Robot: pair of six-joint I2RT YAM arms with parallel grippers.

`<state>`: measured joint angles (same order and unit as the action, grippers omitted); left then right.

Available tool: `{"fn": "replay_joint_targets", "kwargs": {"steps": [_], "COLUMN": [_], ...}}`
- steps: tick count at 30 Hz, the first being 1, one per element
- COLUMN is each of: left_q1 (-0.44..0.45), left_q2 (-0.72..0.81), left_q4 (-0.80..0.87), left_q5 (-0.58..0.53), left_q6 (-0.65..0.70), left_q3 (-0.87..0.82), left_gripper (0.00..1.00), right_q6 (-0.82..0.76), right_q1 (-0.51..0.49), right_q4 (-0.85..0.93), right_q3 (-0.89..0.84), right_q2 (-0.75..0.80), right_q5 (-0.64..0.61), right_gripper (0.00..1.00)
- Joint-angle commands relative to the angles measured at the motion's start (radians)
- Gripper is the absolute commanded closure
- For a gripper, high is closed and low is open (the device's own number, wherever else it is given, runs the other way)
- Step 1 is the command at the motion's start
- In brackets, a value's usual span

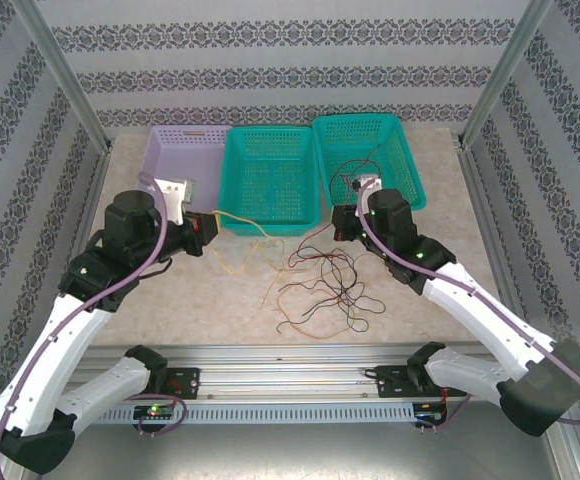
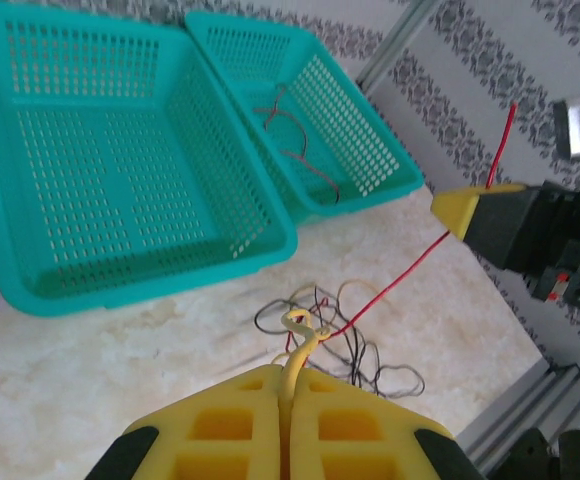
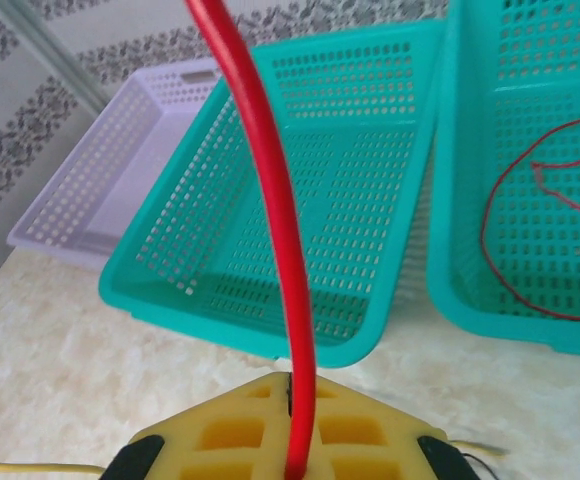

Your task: Untangle the cables

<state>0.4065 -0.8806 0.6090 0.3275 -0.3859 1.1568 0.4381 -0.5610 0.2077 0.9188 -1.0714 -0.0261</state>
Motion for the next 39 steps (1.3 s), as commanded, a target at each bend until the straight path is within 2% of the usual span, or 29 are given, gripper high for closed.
{"fn": "replay_joint_targets", "kwargs": {"steps": [1,7,15,18,25,30,34,39], "left_q1": [0.013,0.014,0.013,0.014,0.014,0.013,0.014,0.013], "left_q2": [-0.019,-0.119,-0.302,-0.348,-0.422,-0.418,-0.417,-0.392], "left_q4": [-0.067,-0.072,-0.104,-0.122,-0.145,-0.176,-0.129,-0.095], "left_q5": [-0.047,-0.099,-0.118,-0.123,-0.219,-0.302,-0.273,-0.187], "left_q6": [0.019,0.068,0.111,0.126,0.185,0.237,0.269,0.255], "left_q3": [0.093,0.246,0.417,0.434,0.468,0.500,0.595,0.589], "left_gripper": [1.00,1.00,1.00,1.00,1.00,1.00,1.00,1.00], "right_q6": [0.001,-0.001,-0.018,-0.022,-0.043,-0.054,-0.049,-0.016], "right_q1": [-0.004,-0.002,0.000,0.000,0.001,0.005,0.026,0.067], "right_q4": [-0.009,-0.003,-0.009,-0.004,-0.046,-0.012,0.042,0.046], "right_q3": [-0.026,-0.080,-0.124,-0.136,-0.204,-0.246,-0.264,-0.300], "right_q2": [0.058,0.146,0.231,0.251,0.370,0.464,0.495,0.501], "right_q5": [-0.088,-0.127,-0.104,-0.094,-0.053,-0.106,-0.159,-0.121], "right_gripper": [1.00,1.00,1.00,1.00,1.00,1.00,1.00,1.00]}}
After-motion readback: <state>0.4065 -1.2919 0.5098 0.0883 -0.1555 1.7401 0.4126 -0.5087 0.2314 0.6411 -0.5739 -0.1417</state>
